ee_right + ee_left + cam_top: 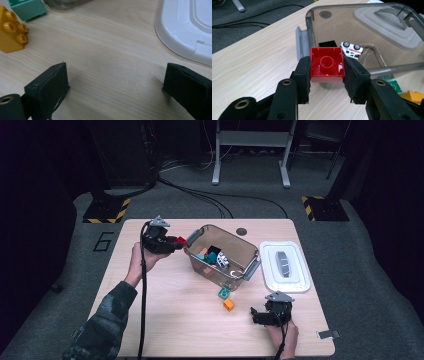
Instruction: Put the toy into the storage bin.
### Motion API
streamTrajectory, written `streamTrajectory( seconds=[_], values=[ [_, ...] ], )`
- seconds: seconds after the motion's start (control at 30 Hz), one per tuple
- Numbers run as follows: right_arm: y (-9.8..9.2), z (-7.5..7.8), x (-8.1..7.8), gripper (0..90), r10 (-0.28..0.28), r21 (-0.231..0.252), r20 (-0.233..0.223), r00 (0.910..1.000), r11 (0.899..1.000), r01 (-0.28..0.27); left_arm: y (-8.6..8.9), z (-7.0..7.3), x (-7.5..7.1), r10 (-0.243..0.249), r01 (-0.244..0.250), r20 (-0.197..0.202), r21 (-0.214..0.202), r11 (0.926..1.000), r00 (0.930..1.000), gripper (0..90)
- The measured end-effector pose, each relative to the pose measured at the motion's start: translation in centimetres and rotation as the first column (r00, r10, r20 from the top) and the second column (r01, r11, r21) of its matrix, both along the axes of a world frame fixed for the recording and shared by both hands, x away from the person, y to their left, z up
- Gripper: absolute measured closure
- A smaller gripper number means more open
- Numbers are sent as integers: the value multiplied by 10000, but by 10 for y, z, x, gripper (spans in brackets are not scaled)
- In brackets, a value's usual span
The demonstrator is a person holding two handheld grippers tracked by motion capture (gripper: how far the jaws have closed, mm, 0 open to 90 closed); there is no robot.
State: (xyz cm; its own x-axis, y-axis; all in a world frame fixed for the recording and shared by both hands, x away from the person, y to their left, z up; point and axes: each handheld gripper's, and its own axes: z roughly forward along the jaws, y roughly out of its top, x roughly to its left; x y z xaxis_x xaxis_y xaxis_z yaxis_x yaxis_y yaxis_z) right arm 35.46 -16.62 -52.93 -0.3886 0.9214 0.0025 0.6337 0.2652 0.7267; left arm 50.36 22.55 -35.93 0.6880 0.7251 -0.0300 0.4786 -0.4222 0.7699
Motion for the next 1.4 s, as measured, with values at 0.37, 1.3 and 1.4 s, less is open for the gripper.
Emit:
streamTrajectory(
  seconds=[0.37,1.3,1.4],
  values=[
    [0,0,0,47,-3,-8,5,10000,10000,3,-37,-11,16,-380,394,-600,209,9990,9975,588],
    [0,0,0,47,14,-6,2,10000,10000,-14,-44,-16,3,-583,650,-930,704,9954,9940,379],
    [0,0,0,47,-4,5,-11,10000,10000,4,-38,-13,-5,-650,707,-775,727,9948,9949,329]
  ],
)
